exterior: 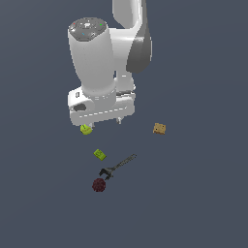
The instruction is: Pick up a designated object from a clutter of objects.
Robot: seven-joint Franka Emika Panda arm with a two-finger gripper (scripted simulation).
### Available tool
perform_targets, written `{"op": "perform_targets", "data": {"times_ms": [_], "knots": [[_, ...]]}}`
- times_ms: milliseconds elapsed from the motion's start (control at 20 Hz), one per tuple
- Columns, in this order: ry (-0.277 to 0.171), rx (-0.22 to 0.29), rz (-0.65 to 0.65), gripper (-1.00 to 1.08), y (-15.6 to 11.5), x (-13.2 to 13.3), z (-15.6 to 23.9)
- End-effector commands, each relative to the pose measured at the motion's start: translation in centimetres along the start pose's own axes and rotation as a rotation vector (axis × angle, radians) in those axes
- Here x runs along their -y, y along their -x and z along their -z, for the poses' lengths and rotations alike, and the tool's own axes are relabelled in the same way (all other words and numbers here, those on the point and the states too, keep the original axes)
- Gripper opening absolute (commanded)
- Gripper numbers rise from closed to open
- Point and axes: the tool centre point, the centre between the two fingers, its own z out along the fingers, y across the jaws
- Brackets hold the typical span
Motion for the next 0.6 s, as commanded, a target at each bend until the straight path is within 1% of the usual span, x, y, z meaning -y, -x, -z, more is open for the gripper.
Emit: {"op": "perform_targets", "data": {"times_ms": [0, 550], "knots": [[0.001, -0.001, 0.057, 1.0, -0.2, -0.6, -1.6], [0.004, -0.005, 0.3, 1.0, -0.6, -3.1, -8.5]]}}
